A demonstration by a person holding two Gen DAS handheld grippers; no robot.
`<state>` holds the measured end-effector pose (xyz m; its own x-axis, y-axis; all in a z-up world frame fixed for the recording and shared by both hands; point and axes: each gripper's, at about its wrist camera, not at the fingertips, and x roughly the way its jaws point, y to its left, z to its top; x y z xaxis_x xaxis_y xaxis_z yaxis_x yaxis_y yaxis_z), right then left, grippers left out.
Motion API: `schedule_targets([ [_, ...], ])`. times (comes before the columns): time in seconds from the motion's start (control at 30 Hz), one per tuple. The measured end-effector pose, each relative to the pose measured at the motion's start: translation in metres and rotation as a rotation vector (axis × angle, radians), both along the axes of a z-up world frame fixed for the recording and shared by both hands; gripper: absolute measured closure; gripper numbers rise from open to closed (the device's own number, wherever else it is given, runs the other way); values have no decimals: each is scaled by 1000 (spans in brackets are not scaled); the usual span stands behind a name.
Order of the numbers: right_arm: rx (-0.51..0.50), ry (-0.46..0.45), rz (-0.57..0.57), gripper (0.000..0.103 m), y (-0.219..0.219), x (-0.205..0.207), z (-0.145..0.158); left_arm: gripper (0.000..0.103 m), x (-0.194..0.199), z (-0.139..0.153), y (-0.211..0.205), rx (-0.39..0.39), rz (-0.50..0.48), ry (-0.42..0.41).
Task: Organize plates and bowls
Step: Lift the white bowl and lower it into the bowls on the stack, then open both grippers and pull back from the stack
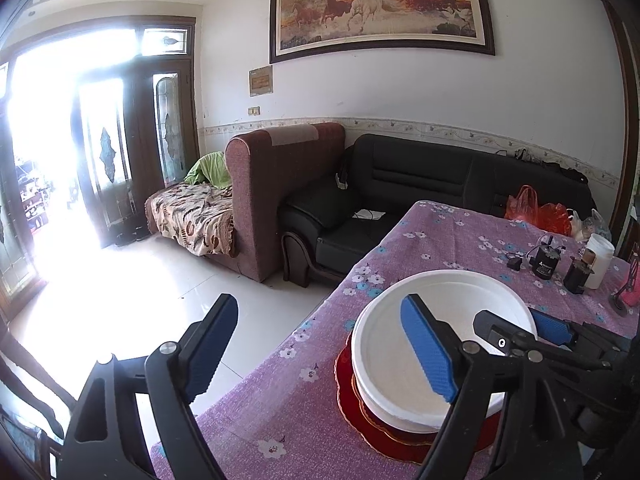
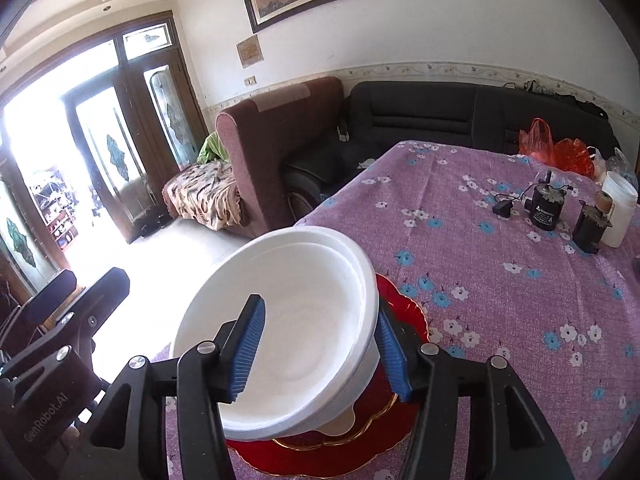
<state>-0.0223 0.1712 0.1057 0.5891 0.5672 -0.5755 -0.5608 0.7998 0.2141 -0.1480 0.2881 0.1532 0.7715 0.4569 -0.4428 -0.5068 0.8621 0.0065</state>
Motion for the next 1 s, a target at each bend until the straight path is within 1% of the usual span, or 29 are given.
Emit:
schedule_targets([
  [0.13, 29, -19, -8, 38, -16, -12, 7, 16, -11, 5, -8, 7, -8, -26],
  [0.3, 55, -25, -24, 37, -42, -32, 5, 15, -23, 14, -23, 19, -21, -61],
  [0.37, 57, -37, -32, 36, -52, -43, 3, 11, -29, 17, -30, 26, -19, -82],
  [0.53, 57, -81, -66, 29, -75, -70, 0, 1, -50, 27, -44, 50, 23, -169],
  [0.63, 43, -101, -83, 27, -84, -83, -2, 0, -58, 30, -50, 46, 36, -204],
  [0.73, 66, -94, -92, 25, -92, -92, -4, 0, -59, 29, -53, 33, 51, -202],
  [0.8, 98, -90, -106, 22, -98, -99, -6, 0, -58, 26, -53, 16, 61, -196],
  [0.87, 114, -84, -115, 21, -99, -104, -9, 0, -56, 22, -54, 16, 77, -189],
  [0.93, 106, -88, -108, 21, -96, -106, -12, 0, -55, 18, -55, 24, 92, -174],
  [1.0, 81, -111, -109, 21, -91, -111, -13, 0, -55, 15, -56, 19, 92, -165],
])
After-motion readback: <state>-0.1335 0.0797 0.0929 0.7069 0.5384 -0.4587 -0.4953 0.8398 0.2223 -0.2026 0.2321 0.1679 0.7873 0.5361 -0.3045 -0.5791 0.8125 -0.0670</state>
